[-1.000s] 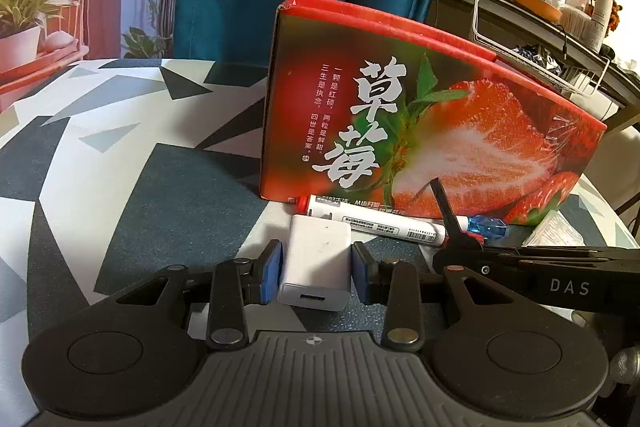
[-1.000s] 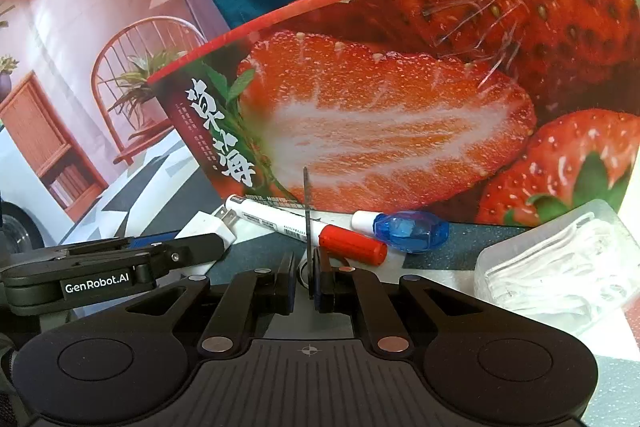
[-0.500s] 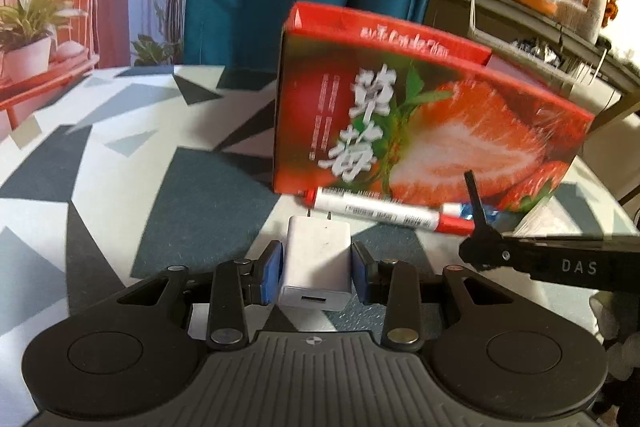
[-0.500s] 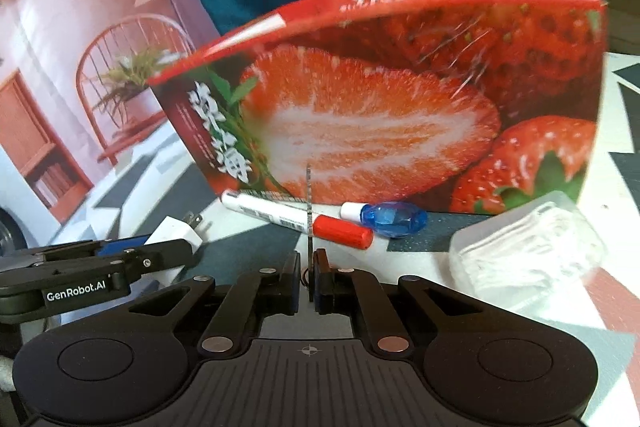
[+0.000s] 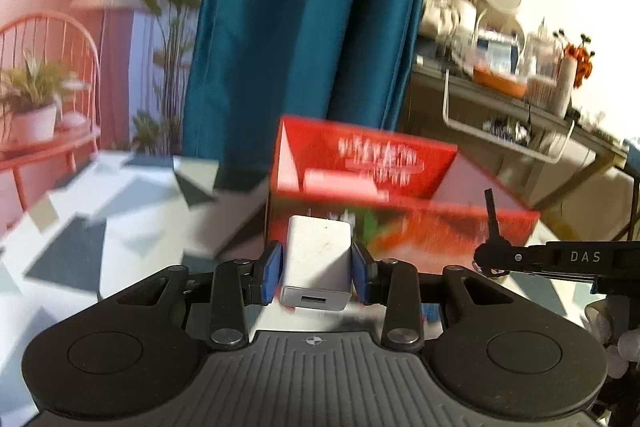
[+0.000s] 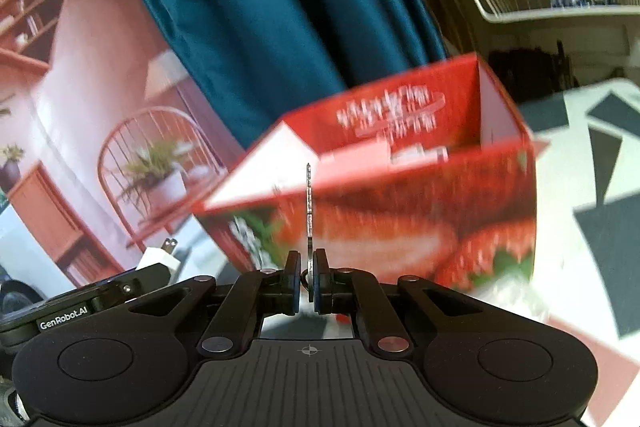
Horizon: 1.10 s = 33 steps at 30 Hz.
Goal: Organize rigid objects
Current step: 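Lift both held items and carry them over the red box, then open both grippers inside the box and raise them out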
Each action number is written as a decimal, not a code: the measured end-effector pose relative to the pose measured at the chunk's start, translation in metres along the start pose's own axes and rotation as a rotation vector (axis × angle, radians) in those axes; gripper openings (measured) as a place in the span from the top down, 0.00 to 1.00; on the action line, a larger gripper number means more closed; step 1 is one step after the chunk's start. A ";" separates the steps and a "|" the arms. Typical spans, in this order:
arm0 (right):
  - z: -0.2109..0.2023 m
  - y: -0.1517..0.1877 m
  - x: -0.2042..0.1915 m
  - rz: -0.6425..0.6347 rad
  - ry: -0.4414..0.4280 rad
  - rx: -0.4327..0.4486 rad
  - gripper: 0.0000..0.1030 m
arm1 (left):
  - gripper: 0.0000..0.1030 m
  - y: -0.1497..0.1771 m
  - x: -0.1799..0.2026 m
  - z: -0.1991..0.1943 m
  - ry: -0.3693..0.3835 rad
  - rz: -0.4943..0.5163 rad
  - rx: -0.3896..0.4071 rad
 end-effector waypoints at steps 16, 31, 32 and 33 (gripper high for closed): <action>0.038 -0.080 0.037 -0.093 0.091 0.016 0.94 | 0.62 -0.061 0.049 0.073 0.020 0.035 -0.005; 0.080 -0.091 0.089 -0.123 0.182 -0.109 0.94 | 0.62 -0.049 0.088 0.147 0.014 0.162 -0.148; 0.080 -0.090 0.089 -0.124 0.181 -0.112 0.94 | 0.62 -0.048 0.089 0.148 0.019 0.167 -0.156; 0.080 -0.090 0.089 -0.126 0.182 -0.113 0.94 | 0.62 -0.047 0.091 0.150 0.025 0.172 -0.162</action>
Point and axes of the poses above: each gripper's, at about its wrist camera, not at the fingertips, and z roughly the way its jaws point, x to its right, y to its underside, the point moved 3 cm from there along z, roughly the way its jaws point, and after that the axes turned 13 degrees about -y, right-handed, at the moved point
